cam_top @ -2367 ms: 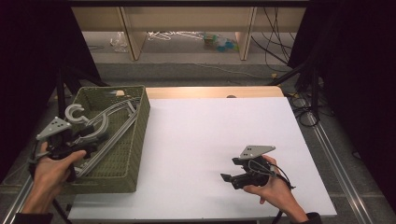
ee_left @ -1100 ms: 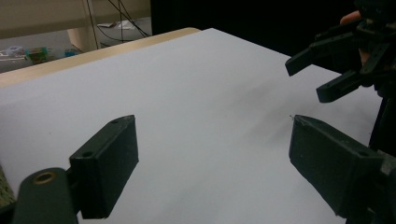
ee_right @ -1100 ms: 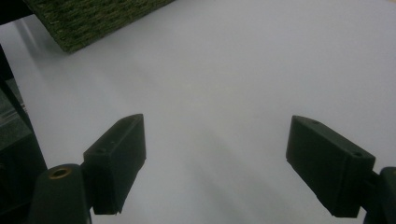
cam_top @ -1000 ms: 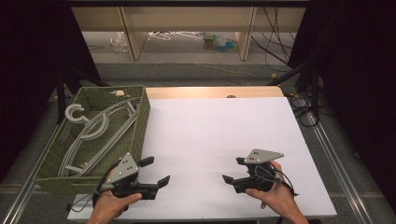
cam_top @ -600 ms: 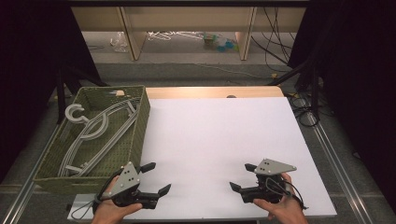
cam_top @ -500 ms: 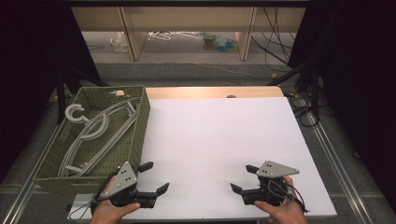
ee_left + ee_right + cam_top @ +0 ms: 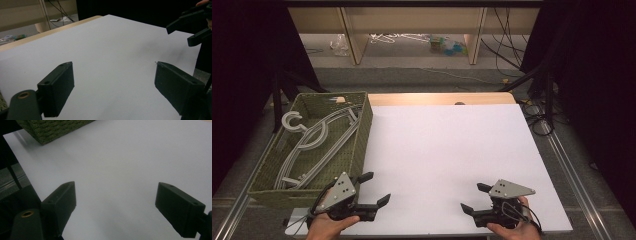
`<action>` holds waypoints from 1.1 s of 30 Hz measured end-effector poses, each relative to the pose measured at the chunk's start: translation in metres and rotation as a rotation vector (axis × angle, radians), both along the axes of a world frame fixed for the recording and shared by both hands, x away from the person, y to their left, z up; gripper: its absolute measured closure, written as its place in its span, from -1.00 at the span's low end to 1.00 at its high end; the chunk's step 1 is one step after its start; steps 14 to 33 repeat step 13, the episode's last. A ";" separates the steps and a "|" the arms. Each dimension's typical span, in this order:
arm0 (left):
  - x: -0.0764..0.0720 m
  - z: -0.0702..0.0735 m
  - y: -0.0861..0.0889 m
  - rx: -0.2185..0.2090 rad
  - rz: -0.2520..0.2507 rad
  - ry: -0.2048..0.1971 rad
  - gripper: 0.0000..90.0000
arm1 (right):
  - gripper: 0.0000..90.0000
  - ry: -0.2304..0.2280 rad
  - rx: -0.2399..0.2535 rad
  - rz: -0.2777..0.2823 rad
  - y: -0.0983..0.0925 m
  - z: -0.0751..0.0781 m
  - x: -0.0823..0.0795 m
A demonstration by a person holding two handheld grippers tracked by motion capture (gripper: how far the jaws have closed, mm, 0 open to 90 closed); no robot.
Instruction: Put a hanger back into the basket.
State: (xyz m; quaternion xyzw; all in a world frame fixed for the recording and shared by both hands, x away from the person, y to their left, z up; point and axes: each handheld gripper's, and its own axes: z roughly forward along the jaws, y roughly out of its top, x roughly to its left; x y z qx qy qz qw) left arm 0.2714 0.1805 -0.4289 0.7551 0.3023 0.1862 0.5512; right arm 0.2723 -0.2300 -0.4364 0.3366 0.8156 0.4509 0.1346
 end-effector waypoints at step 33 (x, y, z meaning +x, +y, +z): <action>0.001 0.000 0.000 -0.004 0.001 0.000 -0.65 | -0.61 -0.021 -0.014 0.009 0.000 0.000 0.000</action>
